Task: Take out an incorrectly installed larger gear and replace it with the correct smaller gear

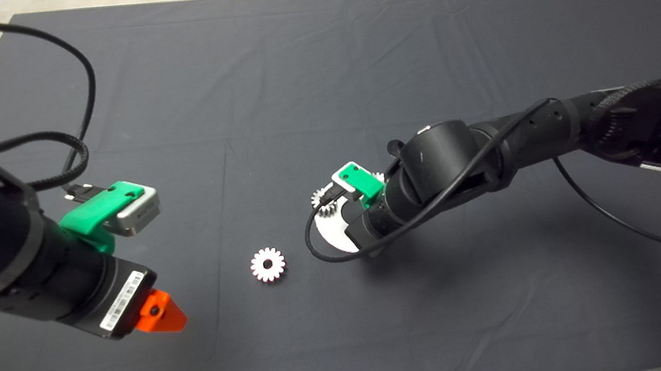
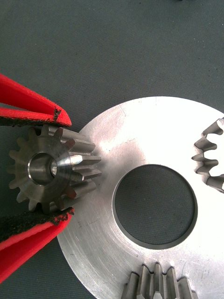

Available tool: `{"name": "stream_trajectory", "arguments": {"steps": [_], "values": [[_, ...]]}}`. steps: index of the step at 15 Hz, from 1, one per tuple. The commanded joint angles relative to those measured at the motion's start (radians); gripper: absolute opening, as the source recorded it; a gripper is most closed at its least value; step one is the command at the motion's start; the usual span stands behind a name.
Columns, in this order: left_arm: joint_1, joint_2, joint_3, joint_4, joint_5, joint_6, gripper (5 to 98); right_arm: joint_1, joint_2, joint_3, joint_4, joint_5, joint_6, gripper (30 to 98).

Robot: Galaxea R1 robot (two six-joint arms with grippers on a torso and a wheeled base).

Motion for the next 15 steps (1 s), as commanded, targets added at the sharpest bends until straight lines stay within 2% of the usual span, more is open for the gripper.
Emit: {"name": "stream_trajectory", "arguments": {"steps": [1, 15], "values": [[-0.022, 0.003, 0.011, -0.020, 0.063, -0.010, 97.6, 0.026, 0.017, -0.001, -0.058, -0.043, -0.007, 37.6], [-0.022, 0.005, 0.012, -0.020, 0.063, -0.010, 97.6, 0.026, 0.027, -0.004, -0.058, -0.043, -0.010, 39.5]]}}
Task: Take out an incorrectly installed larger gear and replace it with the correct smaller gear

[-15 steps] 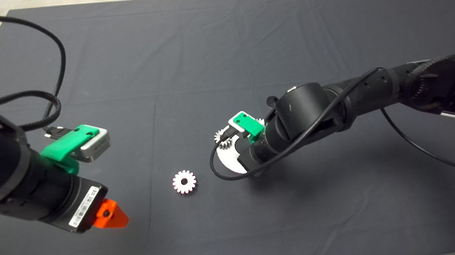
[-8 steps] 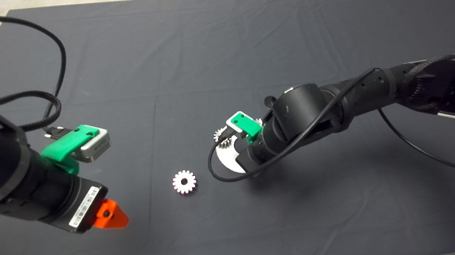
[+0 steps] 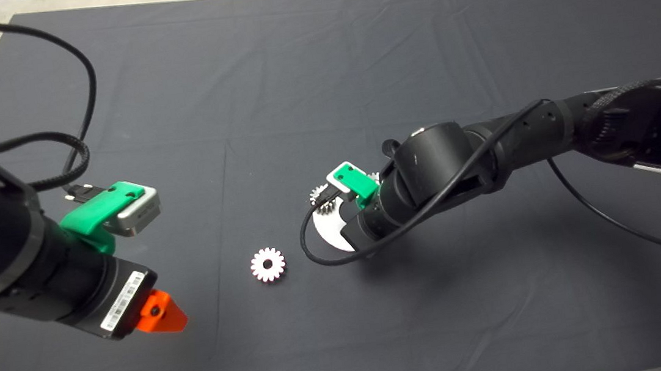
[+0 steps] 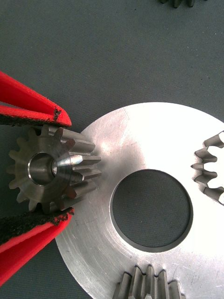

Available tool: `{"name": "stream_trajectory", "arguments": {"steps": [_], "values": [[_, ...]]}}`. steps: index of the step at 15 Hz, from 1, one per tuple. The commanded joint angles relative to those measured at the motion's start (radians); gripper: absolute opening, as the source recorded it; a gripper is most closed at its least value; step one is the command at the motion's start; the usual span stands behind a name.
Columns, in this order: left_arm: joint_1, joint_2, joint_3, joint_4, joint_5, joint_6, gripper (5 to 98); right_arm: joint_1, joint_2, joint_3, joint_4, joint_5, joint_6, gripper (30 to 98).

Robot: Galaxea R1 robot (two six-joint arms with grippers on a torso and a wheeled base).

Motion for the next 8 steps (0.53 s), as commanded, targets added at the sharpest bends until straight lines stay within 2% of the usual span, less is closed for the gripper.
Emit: {"name": "stream_trajectory", "arguments": {"steps": [1, 8], "values": [[-0.022, 0.002, 0.012, -0.020, 0.063, -0.006, 97.6, 0.026, 0.009, -0.001, -0.049, -0.031, -0.004, 39.6], [-0.022, 0.001, 0.012, -0.020, 0.063, -0.006, 97.6, 0.026, 0.007, 0.003, -0.045, -0.031, -0.004, 43.4]]}}
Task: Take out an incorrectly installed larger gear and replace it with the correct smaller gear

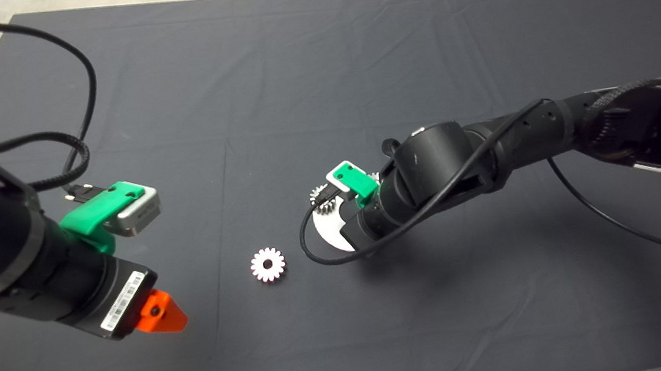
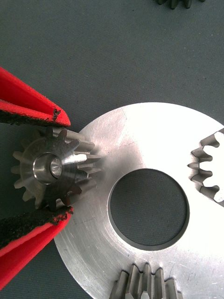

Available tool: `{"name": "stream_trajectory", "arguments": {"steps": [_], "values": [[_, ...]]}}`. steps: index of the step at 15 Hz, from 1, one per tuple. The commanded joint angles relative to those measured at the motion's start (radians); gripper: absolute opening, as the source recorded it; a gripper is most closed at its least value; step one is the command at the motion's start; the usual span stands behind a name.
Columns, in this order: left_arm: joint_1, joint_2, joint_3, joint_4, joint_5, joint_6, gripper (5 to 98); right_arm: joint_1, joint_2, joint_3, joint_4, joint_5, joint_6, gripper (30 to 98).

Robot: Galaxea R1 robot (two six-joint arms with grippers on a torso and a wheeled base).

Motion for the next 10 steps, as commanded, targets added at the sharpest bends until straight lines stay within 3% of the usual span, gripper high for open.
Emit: {"name": "stream_trajectory", "arguments": {"steps": [1, 3, 6, 8, 10], "values": [[-0.022, 0.001, 0.012, -0.020, 0.064, -0.006, 97.6, 0.025, 0.004, 0.001, -0.042, -0.032, -0.004, 43.4], [-0.022, -0.004, 0.012, -0.020, 0.064, -0.006, 97.6, 0.028, 0.001, 0.004, -0.035, -0.032, -0.004, 48.2], [-0.022, -0.002, 0.010, -0.020, 0.065, -0.006, 97.6, 0.044, 0.000, 0.024, 0.014, -0.038, -0.003, 49.1], [-0.022, -0.007, 0.010, -0.020, 0.063, -0.006, 97.6, 0.182, -0.018, 0.120, 0.141, -0.042, 0.008, 53.1], [-0.022, -0.002, -0.002, -0.017, 0.065, -0.006, 97.6, 0.314, -0.085, 0.181, 0.285, -0.042, 0.016, 53.2]]}}
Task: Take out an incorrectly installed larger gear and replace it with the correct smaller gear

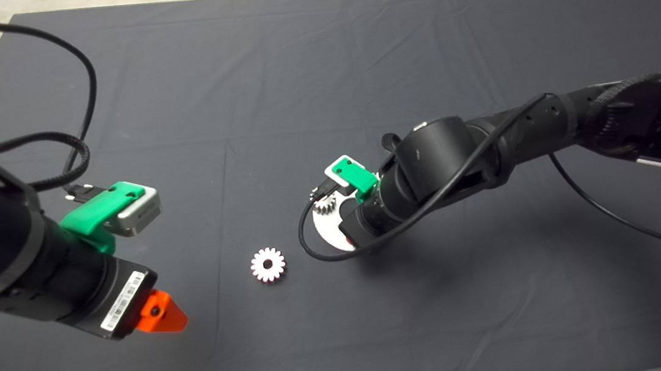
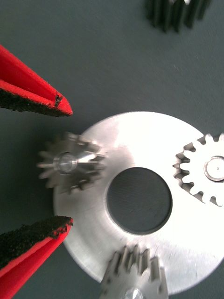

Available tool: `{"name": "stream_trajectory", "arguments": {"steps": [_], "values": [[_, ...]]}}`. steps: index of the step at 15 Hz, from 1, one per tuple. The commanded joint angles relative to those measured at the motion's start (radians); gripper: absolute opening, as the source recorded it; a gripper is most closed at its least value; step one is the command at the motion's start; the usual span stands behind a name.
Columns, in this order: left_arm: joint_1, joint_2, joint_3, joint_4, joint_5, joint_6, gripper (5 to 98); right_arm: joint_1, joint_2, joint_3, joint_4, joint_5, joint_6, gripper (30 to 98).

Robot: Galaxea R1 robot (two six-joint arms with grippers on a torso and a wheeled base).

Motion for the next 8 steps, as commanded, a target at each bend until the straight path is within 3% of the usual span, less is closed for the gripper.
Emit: {"name": "stream_trajectory", "arguments": {"steps": [1, 3, 6, 8], "values": [[-0.022, 0.002, -0.007, -0.017, 0.064, -0.006, 97.6, 0.325, -0.142, 0.189, 0.295, -0.048, 0.017, 56.5], [-0.022, 0.011, 0.020, -0.017, 0.063, -0.006, 97.6, 0.451, -0.284, 0.313, 0.420, -0.045, 0.020, 57.6], [-0.022, 0.010, 0.022, -0.018, 0.061, -0.006, 97.6, 0.535, -0.378, 0.446, 0.632, -0.042, 0.054, 62.8], [-0.022, 0.024, 0.020, -0.018, 0.061, -0.004, 97.6, 0.619, -0.422, 0.515, 0.657, -0.041, 0.110, 66.9]]}}
